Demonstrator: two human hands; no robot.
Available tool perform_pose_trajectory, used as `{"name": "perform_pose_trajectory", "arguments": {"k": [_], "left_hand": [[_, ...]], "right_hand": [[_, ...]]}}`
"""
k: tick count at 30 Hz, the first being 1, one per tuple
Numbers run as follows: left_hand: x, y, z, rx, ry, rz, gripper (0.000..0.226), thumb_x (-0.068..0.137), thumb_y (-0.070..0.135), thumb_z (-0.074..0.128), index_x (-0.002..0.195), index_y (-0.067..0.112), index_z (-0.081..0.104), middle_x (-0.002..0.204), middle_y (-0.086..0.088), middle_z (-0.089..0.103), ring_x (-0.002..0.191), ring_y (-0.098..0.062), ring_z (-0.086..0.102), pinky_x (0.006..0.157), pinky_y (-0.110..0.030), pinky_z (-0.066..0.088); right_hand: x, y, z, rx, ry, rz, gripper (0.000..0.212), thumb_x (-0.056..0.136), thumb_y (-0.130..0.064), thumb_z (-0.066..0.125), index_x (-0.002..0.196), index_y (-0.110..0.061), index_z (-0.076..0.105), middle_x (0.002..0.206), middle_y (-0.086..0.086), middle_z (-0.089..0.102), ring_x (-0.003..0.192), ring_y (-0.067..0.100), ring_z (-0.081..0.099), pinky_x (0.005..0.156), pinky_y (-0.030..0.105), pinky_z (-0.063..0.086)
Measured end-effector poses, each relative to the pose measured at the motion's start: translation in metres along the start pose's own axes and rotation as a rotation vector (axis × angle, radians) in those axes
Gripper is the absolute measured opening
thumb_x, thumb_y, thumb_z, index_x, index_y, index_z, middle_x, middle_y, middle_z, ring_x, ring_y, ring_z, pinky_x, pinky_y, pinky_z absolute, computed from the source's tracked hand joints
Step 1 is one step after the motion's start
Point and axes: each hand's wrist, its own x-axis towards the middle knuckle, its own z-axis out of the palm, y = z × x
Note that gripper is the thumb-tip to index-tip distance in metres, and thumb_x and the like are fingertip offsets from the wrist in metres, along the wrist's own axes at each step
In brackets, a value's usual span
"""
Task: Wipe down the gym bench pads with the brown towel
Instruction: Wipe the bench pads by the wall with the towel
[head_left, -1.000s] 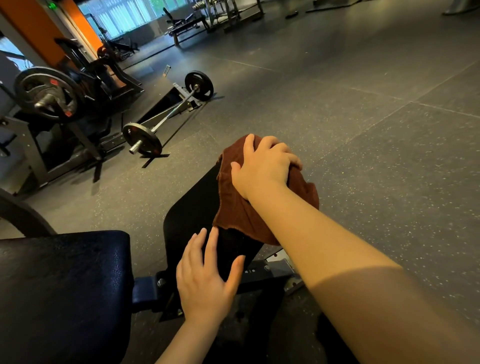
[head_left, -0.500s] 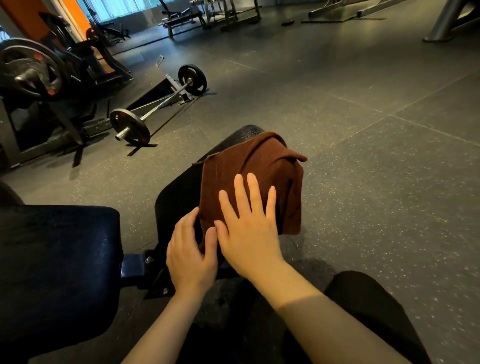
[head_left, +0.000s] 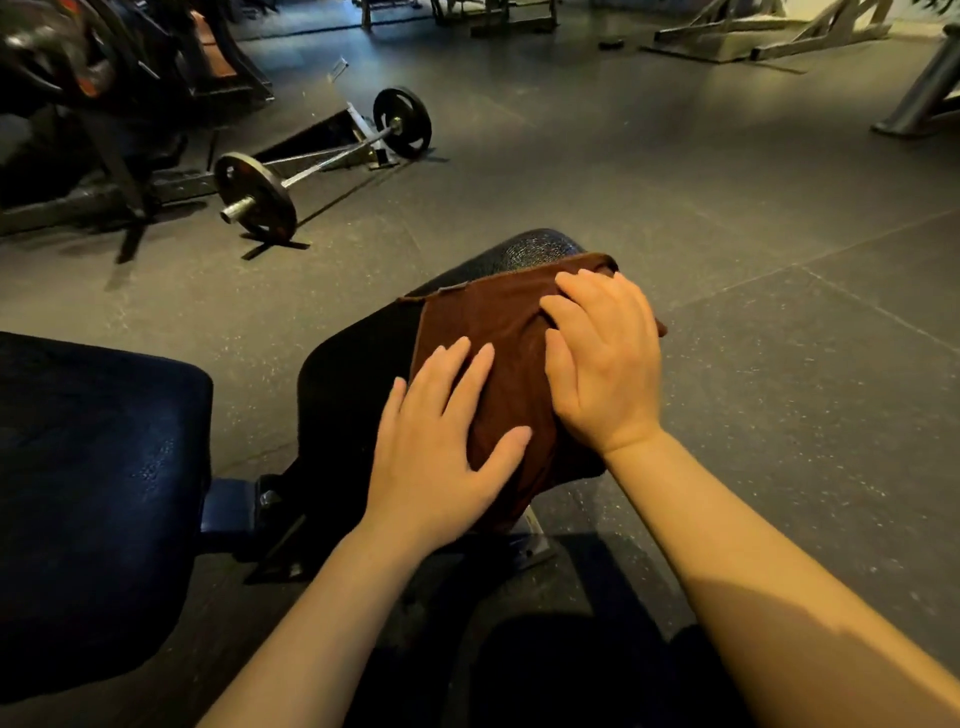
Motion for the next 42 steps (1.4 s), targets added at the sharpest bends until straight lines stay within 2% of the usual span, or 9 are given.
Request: {"name": "perform_pose_trajectory", "arguments": {"k": [7,12,20,23,26,30,34,39,42], "left_hand": [[-0.006,-0.006,0.002,0.157,-0.026,0.063,0.088,0.081,0.071,0.039,0.157,0.029,0.020,0.164,0.002,0.019,0.151,-0.019,0.016,0.118,-0.046,0.006],[-0.045,-0.030,-0.003,0.215,0.001,0.062,0.079,0.084,0.060,0.046,0.153,0.025,0.030,0.161,-0.001,0.030,0.148,-0.021,0.028,0.116,-0.057,0.021],[-0.132,-0.088,-0.047,0.409,-0.014,0.030,0.067,0.090,0.057,0.049,0.143,0.016,0.049,0.151,-0.013,0.044,0.138,-0.029,0.044,0.116,-0.053,0.022],[-0.151,-0.088,-0.082,0.556,0.125,0.145,0.043,0.092,0.041,0.056,0.117,0.009,0.070,0.131,-0.016,0.062,0.123,-0.033,0.058,0.111,-0.053,0.032],[-0.159,-0.093,-0.127,0.717,0.332,0.170,0.027,0.092,0.031,0.062,0.102,0.009,0.075,0.114,-0.011,0.071,0.112,-0.031,0.065,0.104,-0.049,0.039],[-0.157,-0.138,-0.151,0.909,0.393,0.077,0.039,0.095,0.037,0.055,0.113,0.007,0.072,0.120,-0.014,0.069,0.114,-0.035,0.064,0.100,-0.049,0.042],[-0.155,-0.160,-0.141,0.880,0.490,0.244,0.031,0.090,0.031,0.060,0.101,0.008,0.076,0.108,-0.008,0.075,0.097,-0.030,0.071,0.084,-0.041,0.054],[-0.153,-0.159,-0.140,0.900,0.546,0.268,0.030,0.088,0.031,0.060,0.100,0.010,0.077,0.105,-0.005,0.076,0.094,-0.027,0.072,0.086,-0.039,0.046],[-0.154,-0.158,-0.140,0.904,0.543,0.243,0.028,0.089,0.031,0.060,0.100,0.012,0.077,0.105,-0.004,0.076,0.095,-0.026,0.072,0.087,-0.038,0.044]], "right_hand": [[-0.025,-0.013,-0.005,-0.069,-0.089,-0.054,0.045,0.102,-0.033,0.036,0.119,-0.002,0.064,0.131,0.021,0.060,0.129,0.038,0.042,0.115,0.054,0.022],[-0.063,-0.051,-0.012,-0.047,-0.263,-0.198,0.053,0.101,-0.045,0.038,0.137,-0.010,0.055,0.146,0.017,0.049,0.140,0.037,0.031,0.120,0.049,0.009],[-0.074,-0.109,0.005,-0.159,-0.445,-0.522,0.062,0.093,-0.063,0.047,0.134,-0.018,0.060,0.136,0.013,0.058,0.128,0.040,0.049,0.107,0.057,0.028],[-0.070,-0.109,0.006,-0.193,-0.430,-0.606,0.061,0.093,-0.065,0.048,0.138,-0.025,0.056,0.134,0.013,0.060,0.125,0.042,0.053,0.102,0.060,0.033],[-0.058,-0.091,-0.001,-0.152,-0.452,-0.713,0.055,0.097,-0.056,0.046,0.141,-0.023,0.054,0.135,0.014,0.059,0.124,0.041,0.054,0.101,0.058,0.036],[-0.037,-0.077,-0.013,-0.118,-0.521,-0.648,0.055,0.097,-0.054,0.042,0.134,-0.018,0.060,0.134,0.017,0.060,0.125,0.045,0.053,0.102,0.065,0.034],[-0.044,-0.109,-0.002,-0.227,-0.632,-0.604,0.070,0.087,-0.072,0.041,0.137,-0.026,0.056,0.140,0.023,0.052,0.130,0.052,0.043,0.103,0.076,0.021],[-0.058,-0.139,0.023,-0.143,-0.580,-0.627,0.060,0.087,-0.066,0.057,0.114,-0.015,0.072,0.125,0.016,0.066,0.117,0.038,0.061,0.099,0.052,0.045],[-0.057,-0.137,0.024,-0.124,-0.586,-0.667,0.060,0.088,-0.065,0.057,0.118,-0.014,0.069,0.127,0.016,0.065,0.119,0.037,0.060,0.099,0.051,0.046]]}}
